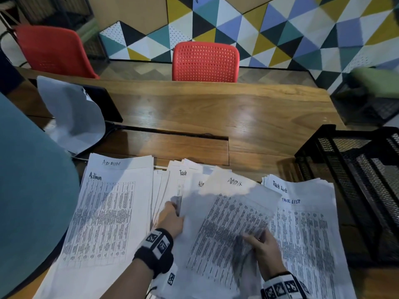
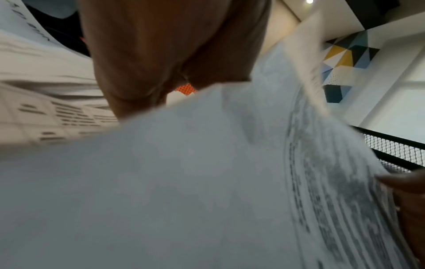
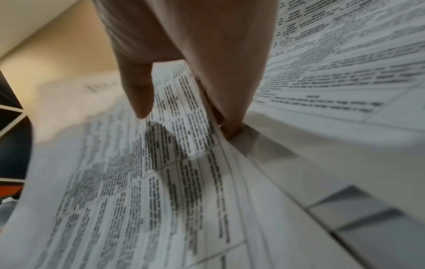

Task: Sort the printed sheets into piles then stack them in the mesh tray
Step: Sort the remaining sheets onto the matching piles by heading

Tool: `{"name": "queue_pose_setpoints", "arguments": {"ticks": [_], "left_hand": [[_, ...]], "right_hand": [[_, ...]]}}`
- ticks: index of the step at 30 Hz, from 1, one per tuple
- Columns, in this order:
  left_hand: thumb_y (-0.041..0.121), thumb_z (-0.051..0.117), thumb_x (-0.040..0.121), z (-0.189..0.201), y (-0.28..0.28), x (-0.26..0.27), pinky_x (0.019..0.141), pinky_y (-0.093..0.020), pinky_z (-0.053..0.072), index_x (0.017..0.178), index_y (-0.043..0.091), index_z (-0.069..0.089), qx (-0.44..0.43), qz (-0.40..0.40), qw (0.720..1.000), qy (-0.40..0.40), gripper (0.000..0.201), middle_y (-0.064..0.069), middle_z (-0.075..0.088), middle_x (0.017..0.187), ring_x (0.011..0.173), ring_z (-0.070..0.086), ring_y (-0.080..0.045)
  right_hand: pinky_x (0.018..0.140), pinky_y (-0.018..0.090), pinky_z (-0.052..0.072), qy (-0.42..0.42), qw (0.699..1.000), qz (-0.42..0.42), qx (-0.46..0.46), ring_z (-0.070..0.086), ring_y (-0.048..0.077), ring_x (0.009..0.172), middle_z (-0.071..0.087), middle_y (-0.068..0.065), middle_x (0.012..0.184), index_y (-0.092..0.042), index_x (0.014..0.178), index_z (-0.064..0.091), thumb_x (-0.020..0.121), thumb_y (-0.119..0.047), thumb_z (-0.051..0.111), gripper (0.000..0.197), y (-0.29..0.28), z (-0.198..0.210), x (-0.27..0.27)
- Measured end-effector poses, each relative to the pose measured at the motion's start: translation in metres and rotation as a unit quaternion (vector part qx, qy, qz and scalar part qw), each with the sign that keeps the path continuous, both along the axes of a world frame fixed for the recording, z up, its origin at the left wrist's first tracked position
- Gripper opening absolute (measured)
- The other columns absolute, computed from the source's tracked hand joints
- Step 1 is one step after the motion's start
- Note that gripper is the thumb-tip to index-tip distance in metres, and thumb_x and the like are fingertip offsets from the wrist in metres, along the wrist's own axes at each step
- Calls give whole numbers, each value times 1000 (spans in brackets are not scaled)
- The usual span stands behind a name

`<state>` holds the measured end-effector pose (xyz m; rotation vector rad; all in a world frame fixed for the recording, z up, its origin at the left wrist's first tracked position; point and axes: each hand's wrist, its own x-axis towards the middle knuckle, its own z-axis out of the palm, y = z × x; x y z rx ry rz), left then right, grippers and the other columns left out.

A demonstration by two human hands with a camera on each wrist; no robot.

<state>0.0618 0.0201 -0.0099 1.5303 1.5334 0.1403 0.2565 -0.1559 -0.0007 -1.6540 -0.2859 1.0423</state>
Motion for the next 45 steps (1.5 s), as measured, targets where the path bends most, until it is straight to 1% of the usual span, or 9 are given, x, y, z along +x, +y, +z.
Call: {"name": "queue_pose_setpoints", "arguments": {"ticks": [3, 7, 11, 13, 20, 29, 36, 42, 45], "left_hand": [[22, 65, 90, -1, 0, 6, 65, -27, 50, 79, 16, 61, 12, -28, 997, -66, 14, -2, 69, 85, 73, 62, -16], [51, 81, 70, 6, -1, -4, 88, -56, 56, 100, 5, 72, -60, 4, 974, -217, 56, -21, 73, 98, 94, 69, -41], [14, 74, 84, 34, -6, -10, 86, -41, 60, 112, 0, 71, -135, -5, 940, -314, 31, -15, 76, 104, 100, 72, -33], [28, 76, 80, 43, -8, -13, 85, -40, 60, 112, 1, 72, -152, -9, 934, -323, 42, -16, 76, 105, 100, 72, -35], [71, 45, 90, 48, -24, -14, 104, -45, 49, 137, 36, 52, -149, -42, 955, -253, 59, 7, 61, 137, 124, 59, -14], [12, 66, 93, 87, 11, -80, 98, -38, 48, 109, 16, 57, 73, 119, 987, -83, 19, -1, 62, 106, 97, 61, -18], [3, 41, 93, 61, 50, -170, 85, -45, 52, 138, 6, 41, 109, 2, 927, 358, 45, -23, 63, 121, 107, 62, -41], [-1, 58, 80, 38, 28, -149, 106, -50, 45, 138, -9, 28, 208, 32, 931, 300, 66, -31, 42, 140, 125, 49, -44], [10, 65, 85, 37, 19, -121, 115, -43, 31, 140, -7, 35, 286, -24, 939, 192, 66, -24, 42, 145, 135, 44, -37]], "right_hand": [[56, 25, 48, -40, 999, -4, -10, 67, 13, 65, 69, 3, 73, -5, 83, 61, 78, -16, 75, 19, -3, -4, 1], [63, 28, 41, -48, 998, -28, -10, 57, 17, 70, 62, 0, 74, -9, 75, 56, 82, -15, 71, 18, -1, 4, 2], [92, 56, 49, 14, 998, -39, -53, 64, 34, 98, 69, 14, 105, -2, 102, 59, 57, -40, 88, 65, -2, -8, 9], [93, 58, 49, 60, 996, -42, -55, 59, 39, 111, 62, 17, 124, -2, 125, 49, 43, -47, 93, 104, -2, -11, 11], [110, 48, 29, 64, 998, -11, -12, 36, 35, 136, 31, 17, 152, -9, 146, 27, 84, -14, 70, 76, 12, 5, 2], [88, 34, 48, -48, 998, 24, -36, 62, 20, 107, 65, 1, 112, -19, 132, 41, 78, -46, 73, 69, 31, 0, -18], [84, 36, 48, -347, 874, 168, -296, 54, 25, 102, 49, 9, 116, -8, 116, 47, 67, -67, 69, 79, 51, -12, -45], [77, 35, 53, -306, 892, 121, -311, 61, 27, 91, 59, 6, 102, -6, 119, 45, 67, -44, 82, 74, 68, -6, -59], [61, 29, 44, -352, 877, 106, -308, 54, 20, 65, 56, 1, 75, -9, 99, 54, 86, -28, 66, 26, 65, -2, -55]]}}
